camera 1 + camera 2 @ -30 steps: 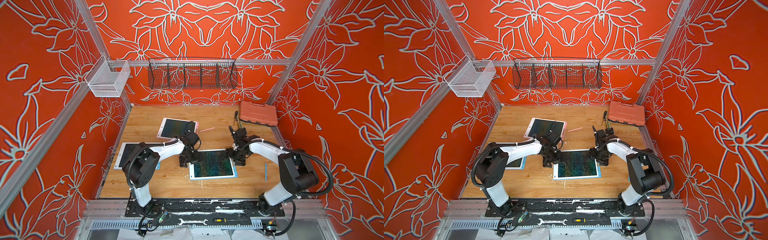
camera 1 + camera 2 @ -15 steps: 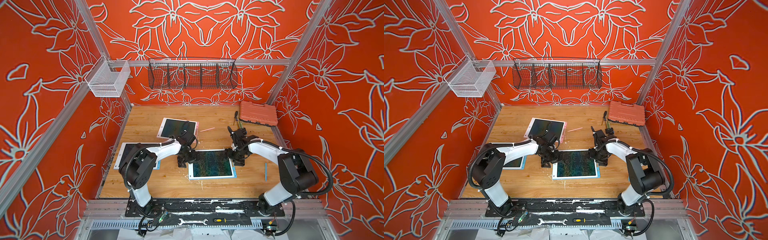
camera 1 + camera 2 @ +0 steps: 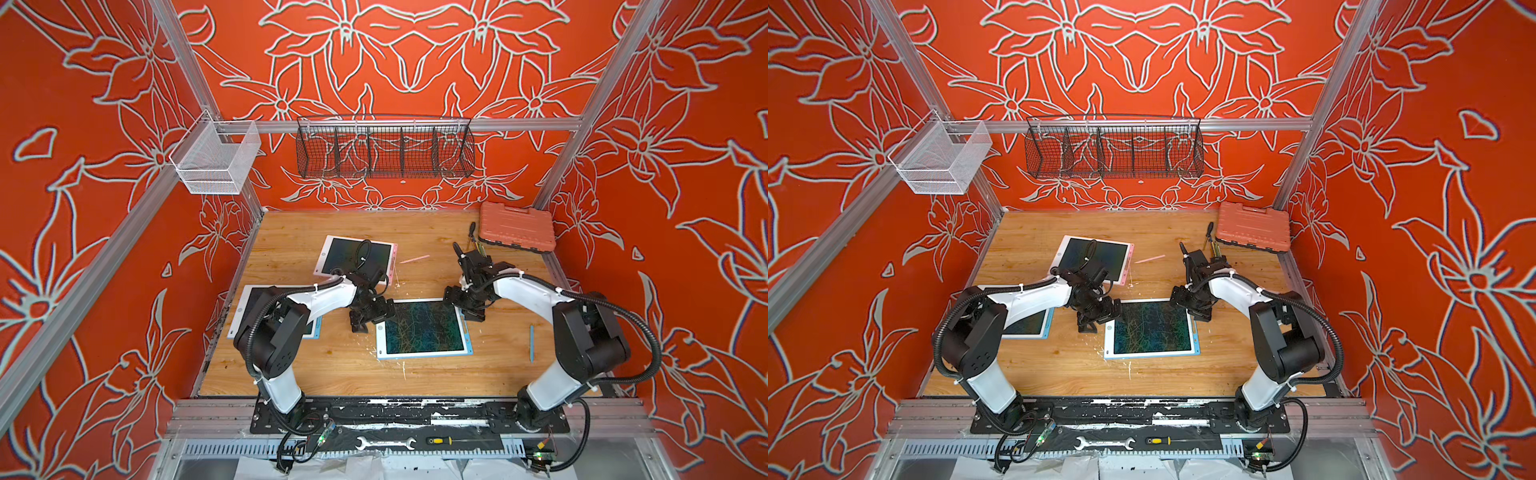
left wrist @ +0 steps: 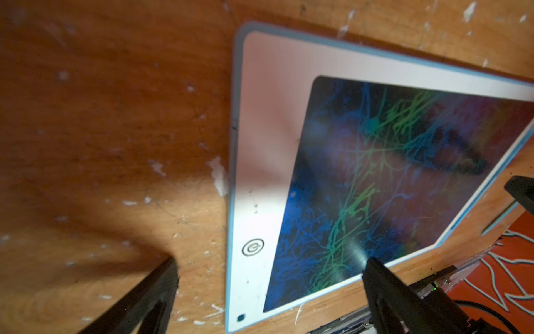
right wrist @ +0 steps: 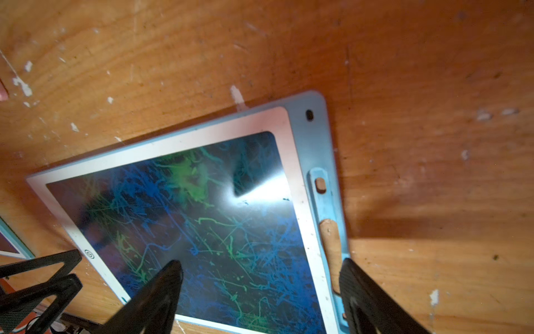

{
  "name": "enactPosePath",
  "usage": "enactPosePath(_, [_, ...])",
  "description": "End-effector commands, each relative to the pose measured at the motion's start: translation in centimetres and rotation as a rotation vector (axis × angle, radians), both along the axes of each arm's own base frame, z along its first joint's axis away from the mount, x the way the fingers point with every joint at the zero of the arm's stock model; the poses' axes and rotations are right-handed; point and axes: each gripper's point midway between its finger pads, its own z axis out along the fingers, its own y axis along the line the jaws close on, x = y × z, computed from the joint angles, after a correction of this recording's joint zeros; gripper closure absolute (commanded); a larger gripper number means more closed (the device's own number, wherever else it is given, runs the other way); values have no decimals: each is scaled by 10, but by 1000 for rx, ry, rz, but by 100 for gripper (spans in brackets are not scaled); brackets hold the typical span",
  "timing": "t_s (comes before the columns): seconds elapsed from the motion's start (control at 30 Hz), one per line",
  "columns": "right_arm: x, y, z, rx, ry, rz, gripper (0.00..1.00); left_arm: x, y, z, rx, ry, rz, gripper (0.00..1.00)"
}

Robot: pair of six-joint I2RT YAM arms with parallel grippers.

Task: Place the stylus back onto the writing tablet
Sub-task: Move the writing tablet to the center of the board.

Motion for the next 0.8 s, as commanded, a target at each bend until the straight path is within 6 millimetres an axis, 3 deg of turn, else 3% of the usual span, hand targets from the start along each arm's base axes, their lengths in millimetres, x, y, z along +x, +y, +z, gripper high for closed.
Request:
enactPosePath(0.0, [3, -8, 0, -43, 12, -8, 13, -3, 10, -2, 39, 4, 0, 2])
enactPosePath(0.33, [4, -19, -6, -101, 21, 24, 13, 3, 3, 3, 10, -19, -17, 2])
enactPosePath(0.77, [1, -11, -18, -67, 54, 60, 14, 8, -7, 6, -24, -33, -42, 2])
